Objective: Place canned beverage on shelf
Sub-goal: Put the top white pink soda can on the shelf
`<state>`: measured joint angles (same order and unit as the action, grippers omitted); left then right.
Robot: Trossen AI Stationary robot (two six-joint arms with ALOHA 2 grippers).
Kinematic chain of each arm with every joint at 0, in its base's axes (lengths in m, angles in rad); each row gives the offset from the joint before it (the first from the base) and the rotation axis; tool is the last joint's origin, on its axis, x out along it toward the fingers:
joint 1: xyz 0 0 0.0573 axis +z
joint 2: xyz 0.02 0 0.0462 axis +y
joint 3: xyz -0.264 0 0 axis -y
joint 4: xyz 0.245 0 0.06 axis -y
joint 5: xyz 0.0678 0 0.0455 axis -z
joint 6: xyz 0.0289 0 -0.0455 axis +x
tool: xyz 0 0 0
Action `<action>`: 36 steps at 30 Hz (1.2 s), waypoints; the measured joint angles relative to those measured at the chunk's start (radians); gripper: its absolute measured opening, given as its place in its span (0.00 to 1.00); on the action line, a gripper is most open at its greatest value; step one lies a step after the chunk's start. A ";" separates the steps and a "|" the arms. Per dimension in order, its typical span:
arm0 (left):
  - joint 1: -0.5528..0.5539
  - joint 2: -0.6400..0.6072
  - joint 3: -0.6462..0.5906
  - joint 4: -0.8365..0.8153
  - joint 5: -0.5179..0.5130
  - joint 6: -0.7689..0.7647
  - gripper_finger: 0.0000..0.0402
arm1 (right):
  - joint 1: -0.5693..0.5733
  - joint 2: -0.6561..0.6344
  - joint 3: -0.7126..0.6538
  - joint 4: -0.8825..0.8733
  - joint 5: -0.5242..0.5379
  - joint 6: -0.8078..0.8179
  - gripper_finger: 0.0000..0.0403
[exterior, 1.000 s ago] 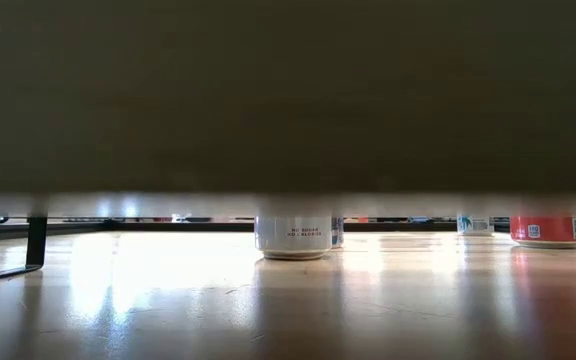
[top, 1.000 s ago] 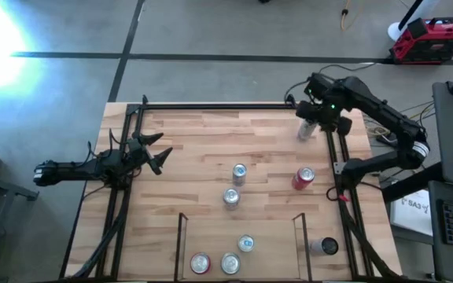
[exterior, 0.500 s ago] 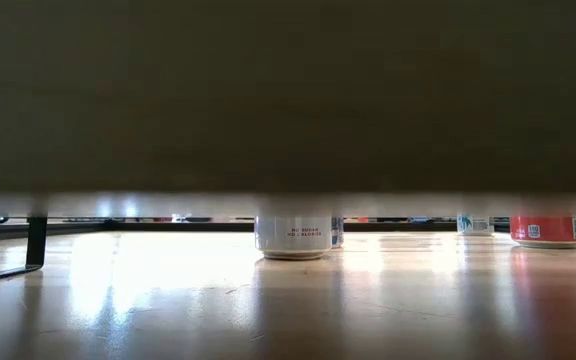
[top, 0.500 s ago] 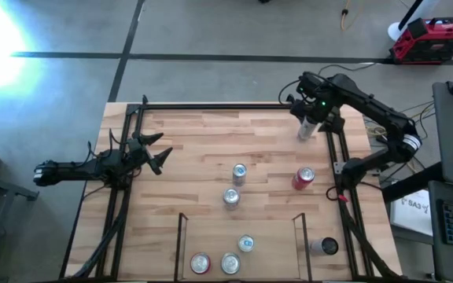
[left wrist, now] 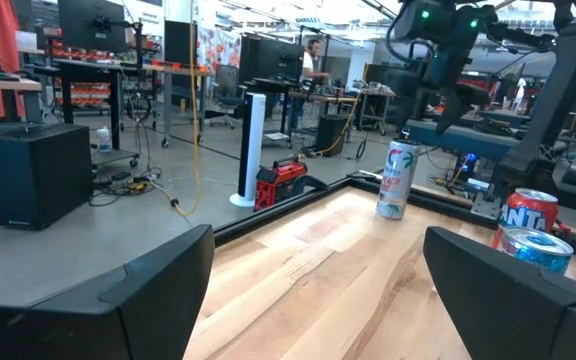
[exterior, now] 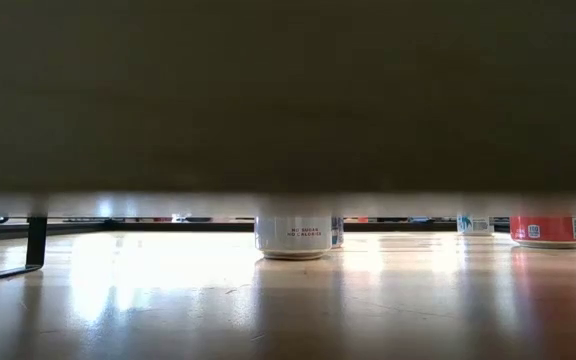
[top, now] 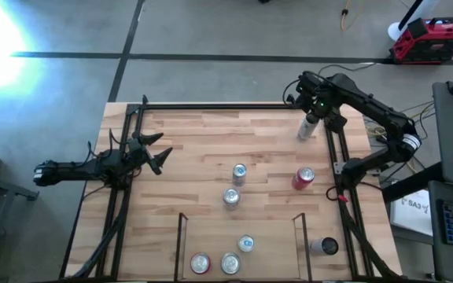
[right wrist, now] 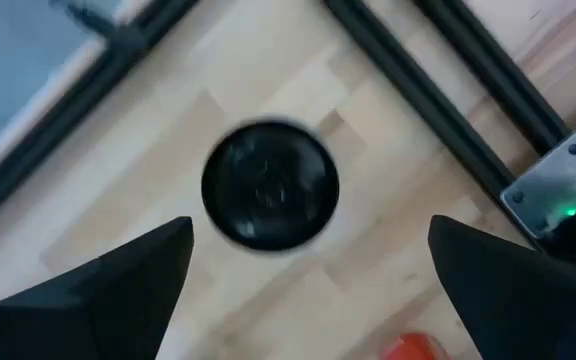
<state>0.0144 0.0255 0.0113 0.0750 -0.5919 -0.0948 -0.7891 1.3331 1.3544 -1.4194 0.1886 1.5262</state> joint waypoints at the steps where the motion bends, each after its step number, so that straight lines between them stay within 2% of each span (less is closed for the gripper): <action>1: 0.000 0.000 0.000 0.000 0.000 0.000 0.86 | 0.000 0.006 0.000 0.005 0.008 0.006 0.97; 9: 0.000 0.000 0.000 0.000 0.000 0.000 0.86 | -0.023 0.074 0.000 0.026 0.015 -0.019 0.95; 18: 0.000 0.000 0.000 0.000 0.000 0.000 0.86 | -0.056 0.111 -0.002 0.036 -0.003 -0.083 0.88; 25: 0.000 0.000 0.000 0.000 0.000 0.000 0.86 | -0.063 0.114 -0.023 0.094 -0.006 -0.115 0.79; 32: 0.000 0.000 0.000 0.000 0.000 0.000 0.86 | -0.062 0.113 -0.048 0.103 -0.007 -0.124 0.62; 36: 0.000 0.000 0.000 0.000 0.000 0.000 0.86 | -0.063 0.112 -0.049 0.111 -0.011 -0.158 0.61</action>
<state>0.0143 0.0257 0.0113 0.0750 -0.5922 -0.0948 -0.8516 1.4452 1.3055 -1.3086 0.1771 1.3681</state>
